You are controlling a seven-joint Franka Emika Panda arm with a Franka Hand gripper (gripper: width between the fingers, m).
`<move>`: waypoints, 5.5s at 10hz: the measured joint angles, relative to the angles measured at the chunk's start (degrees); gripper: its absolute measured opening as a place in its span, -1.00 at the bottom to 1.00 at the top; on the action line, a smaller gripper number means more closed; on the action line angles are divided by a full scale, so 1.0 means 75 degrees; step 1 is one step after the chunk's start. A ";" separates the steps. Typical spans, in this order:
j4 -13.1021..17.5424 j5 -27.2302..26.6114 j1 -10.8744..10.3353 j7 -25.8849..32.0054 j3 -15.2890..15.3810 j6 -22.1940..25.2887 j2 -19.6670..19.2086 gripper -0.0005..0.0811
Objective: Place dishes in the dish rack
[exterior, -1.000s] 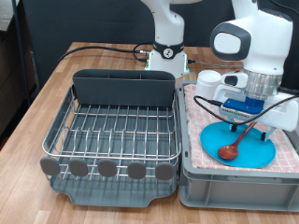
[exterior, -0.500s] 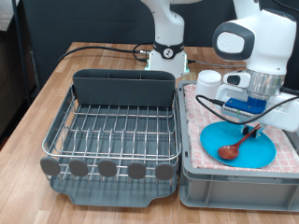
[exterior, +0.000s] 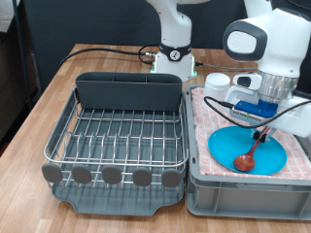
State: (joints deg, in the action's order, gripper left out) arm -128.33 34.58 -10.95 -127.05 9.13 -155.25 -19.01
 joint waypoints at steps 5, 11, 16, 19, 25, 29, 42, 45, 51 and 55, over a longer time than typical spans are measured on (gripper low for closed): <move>-0.0054 -0.1176 0.0247 0.1100 0.0296 0.0365 0.0661 -0.76; -0.0754 -0.3449 0.0518 0.2647 0.0455 0.1363 0.2095 -0.76; -0.1188 -0.3219 0.0576 0.1406 0.0262 0.1392 0.2535 -0.76; -0.1793 -0.3251 0.0726 0.0598 0.0005 0.1712 0.3194 -0.76; -0.3039 -0.3234 0.1270 -0.1418 -0.0300 0.2149 0.4569 -0.76; -0.3485 -0.3276 0.1283 -0.1521 -0.0506 0.2170 0.5078 -0.76; -0.4750 -0.4894 0.1102 -0.0278 -0.2482 0.2664 0.6410 -0.76; -0.4794 -0.5599 0.1020 0.1180 -0.3516 0.2666 0.6406 -0.76; -0.4769 -0.6058 0.0950 0.2731 -0.4589 0.2641 0.6045 -0.76; -0.4768 -0.5923 0.0985 0.2709 -0.4509 0.2064 0.5639 -0.14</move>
State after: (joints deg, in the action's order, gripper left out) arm -164.09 -9.84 -3.56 -106.73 -24.69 -139.77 23.28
